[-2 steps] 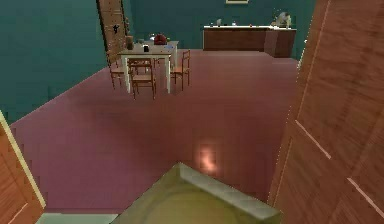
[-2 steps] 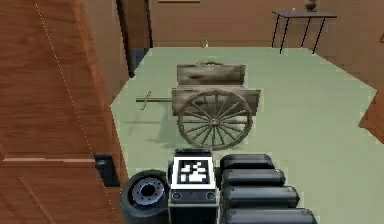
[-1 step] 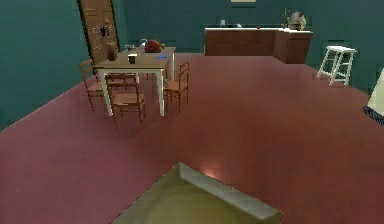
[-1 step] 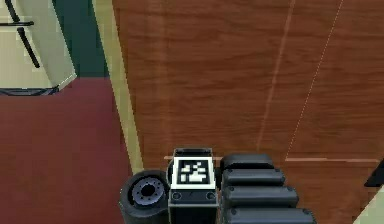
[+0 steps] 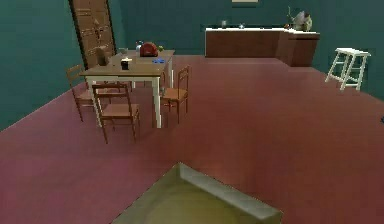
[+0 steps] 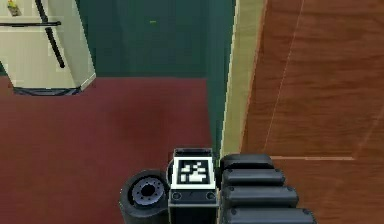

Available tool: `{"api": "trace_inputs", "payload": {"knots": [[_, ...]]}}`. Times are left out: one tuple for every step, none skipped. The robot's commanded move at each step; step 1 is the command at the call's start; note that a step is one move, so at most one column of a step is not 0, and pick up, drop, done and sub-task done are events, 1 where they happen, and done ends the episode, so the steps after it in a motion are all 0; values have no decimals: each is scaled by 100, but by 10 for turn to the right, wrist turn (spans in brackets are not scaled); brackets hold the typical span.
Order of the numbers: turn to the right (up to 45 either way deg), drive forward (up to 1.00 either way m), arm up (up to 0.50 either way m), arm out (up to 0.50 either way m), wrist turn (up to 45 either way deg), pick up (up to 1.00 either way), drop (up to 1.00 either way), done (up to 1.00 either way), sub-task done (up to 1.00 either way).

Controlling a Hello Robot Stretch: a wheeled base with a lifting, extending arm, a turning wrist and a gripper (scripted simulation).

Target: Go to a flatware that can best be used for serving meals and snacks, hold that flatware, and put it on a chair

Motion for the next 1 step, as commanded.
{"api": "trace_inputs", "payload": {"knots": [[30,0,0,0,0,0,0,0,0]]}}
